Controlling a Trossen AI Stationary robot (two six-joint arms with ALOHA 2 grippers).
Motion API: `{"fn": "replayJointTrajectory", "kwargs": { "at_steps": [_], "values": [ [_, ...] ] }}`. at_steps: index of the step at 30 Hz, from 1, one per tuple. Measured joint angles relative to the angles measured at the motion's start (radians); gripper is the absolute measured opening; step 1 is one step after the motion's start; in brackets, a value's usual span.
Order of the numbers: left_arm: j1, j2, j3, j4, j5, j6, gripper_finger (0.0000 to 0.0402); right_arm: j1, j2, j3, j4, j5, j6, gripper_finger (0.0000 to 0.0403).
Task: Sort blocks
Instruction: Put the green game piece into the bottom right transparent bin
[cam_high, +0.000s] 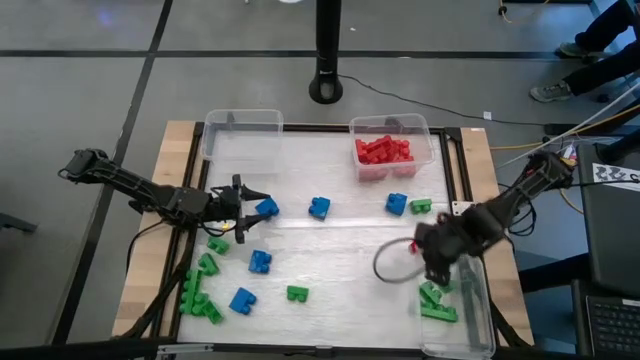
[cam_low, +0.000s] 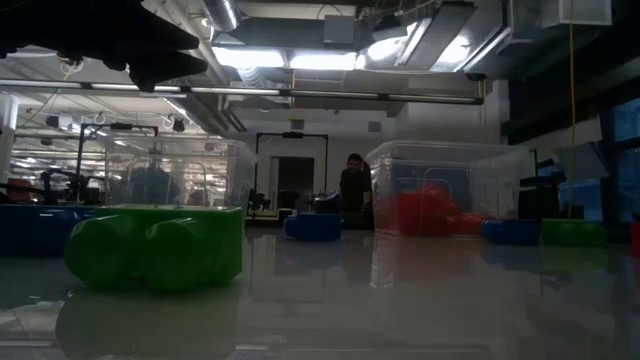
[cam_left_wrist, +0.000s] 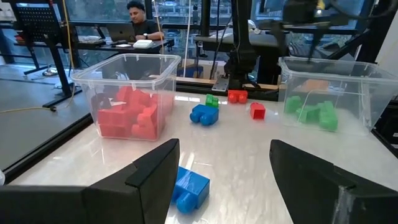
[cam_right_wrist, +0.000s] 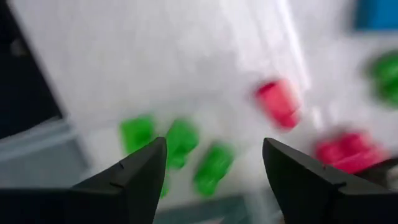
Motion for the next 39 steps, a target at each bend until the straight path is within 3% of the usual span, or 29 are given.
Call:
{"fn": "replayJointTrajectory", "kwargs": {
  "at_steps": [7,11,16,20,25,34,39],
  "values": [
    [0.000,0.000,0.000,-0.002,0.000,0.004,0.0239,-0.279,0.007,0.000,-0.045,0.128,-0.370,0.0264],
    [0.000,0.000,0.000,-0.006,0.000,0.003,0.0239,-0.446,0.014,-0.057,-0.061,0.061,-0.515,0.0282],
    [0.000,0.000,0.000,-0.011,0.000,0.004,0.0239,-0.597,0.016,-0.216,0.010,0.034,-0.686,0.0337],
    [0.000,0.000,0.000,-0.010,0.000,0.008,0.0239,-0.665,0.016,-0.328,0.107,0.077,-0.791,0.0369],
    [0.000,0.000,0.000,-0.009,0.000,0.021,0.0239,-0.719,0.016,-0.438,0.180,0.169,-0.874,0.0378],
    [0.000,0.000,0.000,-0.008,0.000,0.024,0.0239,-0.795,0.016,-0.583,0.365,0.214,-0.966,0.0356],
    [0.000,0.000,0.000,-0.008,0.000,0.029,0.0239,-0.826,0.017,-0.650,0.466,0.203,-1.015,0.0321]
  ]
}}
